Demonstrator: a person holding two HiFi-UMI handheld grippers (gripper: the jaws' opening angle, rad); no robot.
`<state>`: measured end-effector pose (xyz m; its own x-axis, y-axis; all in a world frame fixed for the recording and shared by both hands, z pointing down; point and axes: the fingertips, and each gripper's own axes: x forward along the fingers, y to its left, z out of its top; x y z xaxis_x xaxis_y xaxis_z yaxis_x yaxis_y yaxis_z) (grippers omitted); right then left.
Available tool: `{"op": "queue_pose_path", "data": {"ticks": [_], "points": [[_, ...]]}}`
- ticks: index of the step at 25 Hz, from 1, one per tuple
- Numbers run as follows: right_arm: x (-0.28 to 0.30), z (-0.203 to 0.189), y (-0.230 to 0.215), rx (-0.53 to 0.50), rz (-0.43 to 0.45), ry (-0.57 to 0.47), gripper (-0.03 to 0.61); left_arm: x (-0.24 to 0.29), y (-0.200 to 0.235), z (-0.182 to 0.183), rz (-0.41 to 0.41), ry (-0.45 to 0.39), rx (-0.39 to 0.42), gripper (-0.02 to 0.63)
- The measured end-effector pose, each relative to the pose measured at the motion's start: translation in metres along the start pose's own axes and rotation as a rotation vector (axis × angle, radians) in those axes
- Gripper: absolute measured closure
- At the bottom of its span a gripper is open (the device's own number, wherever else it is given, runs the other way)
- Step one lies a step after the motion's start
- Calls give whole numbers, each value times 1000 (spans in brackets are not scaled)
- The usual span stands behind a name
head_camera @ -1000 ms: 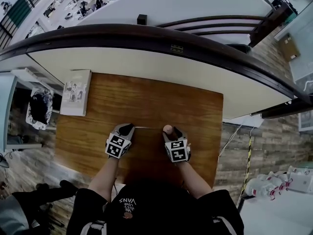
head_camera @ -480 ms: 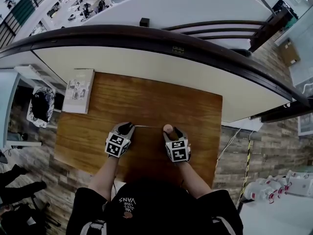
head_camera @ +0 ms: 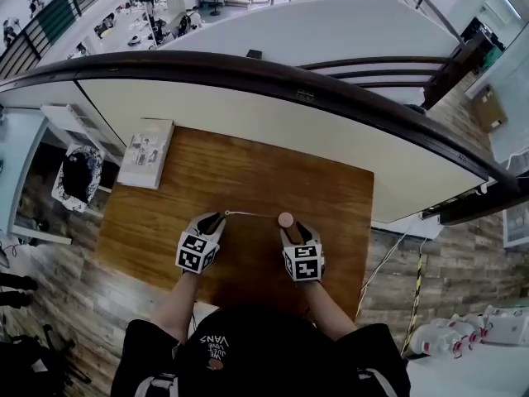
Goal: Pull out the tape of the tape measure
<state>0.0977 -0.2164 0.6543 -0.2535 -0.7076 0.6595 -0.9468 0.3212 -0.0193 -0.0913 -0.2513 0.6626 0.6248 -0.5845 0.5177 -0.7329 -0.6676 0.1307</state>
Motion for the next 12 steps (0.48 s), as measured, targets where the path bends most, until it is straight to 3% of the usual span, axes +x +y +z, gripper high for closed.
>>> {"op": "queue_pose_path", "data": {"ticks": [12], "points": [[-54, 16, 17, -3, 1, -121, 486, -62, -31, 21, 50, -136, 3, 563]]}}
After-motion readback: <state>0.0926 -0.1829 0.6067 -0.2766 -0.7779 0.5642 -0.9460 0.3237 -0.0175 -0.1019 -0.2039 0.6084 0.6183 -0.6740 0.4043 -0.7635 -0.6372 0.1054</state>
